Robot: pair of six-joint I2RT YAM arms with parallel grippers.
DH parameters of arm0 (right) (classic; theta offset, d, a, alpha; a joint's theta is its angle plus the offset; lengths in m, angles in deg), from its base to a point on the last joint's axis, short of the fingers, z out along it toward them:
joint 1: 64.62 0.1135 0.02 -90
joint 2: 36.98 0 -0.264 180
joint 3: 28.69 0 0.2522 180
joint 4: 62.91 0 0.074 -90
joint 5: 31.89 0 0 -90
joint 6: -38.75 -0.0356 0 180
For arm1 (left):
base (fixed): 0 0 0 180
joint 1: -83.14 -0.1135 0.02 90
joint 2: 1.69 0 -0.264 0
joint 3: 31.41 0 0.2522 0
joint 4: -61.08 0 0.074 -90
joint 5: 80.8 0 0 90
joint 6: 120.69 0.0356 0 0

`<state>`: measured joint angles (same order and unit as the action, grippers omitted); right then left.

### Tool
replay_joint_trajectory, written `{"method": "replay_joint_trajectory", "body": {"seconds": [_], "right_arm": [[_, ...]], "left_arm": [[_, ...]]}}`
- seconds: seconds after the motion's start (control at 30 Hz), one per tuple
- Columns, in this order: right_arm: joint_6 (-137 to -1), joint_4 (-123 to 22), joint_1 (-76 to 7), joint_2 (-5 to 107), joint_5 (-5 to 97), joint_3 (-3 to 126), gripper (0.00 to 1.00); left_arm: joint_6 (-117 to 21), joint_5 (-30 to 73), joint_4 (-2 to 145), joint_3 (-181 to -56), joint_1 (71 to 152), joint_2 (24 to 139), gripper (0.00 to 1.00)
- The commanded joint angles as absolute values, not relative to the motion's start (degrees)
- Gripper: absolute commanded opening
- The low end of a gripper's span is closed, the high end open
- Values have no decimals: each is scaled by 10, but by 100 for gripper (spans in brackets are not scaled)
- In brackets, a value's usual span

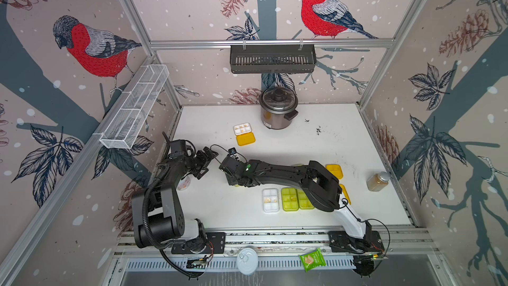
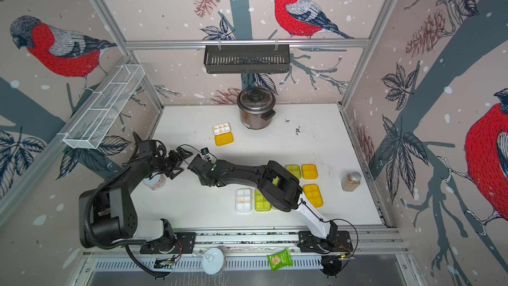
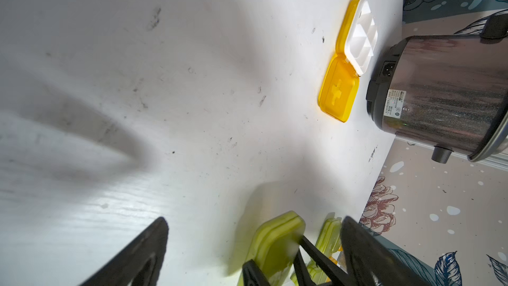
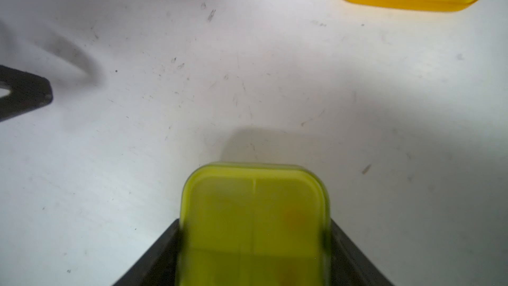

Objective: Close pillboxes
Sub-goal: Pick up the pillbox at the center of the board, then place the pillbox at the center of the board.

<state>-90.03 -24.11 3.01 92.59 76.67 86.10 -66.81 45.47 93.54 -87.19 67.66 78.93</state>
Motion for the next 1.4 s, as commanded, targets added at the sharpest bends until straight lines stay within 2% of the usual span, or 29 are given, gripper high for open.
{"method": "replay_joint_trajectory", "body": {"seconds": [0.0,0.37,0.57,1.37], "right_arm": [[-898,-279,19,898,783,833,73],[-899,-338,-70,719,799,578,73],[-902,-357,-110,660,796,475,73],[-938,-391,-118,633,788,381,75]], "left_arm": [[-669,467,929,-873,675,789,97],[-673,492,913,-866,675,787,97],[-675,501,904,-863,675,789,97],[-674,512,897,-860,675,793,97]]}}
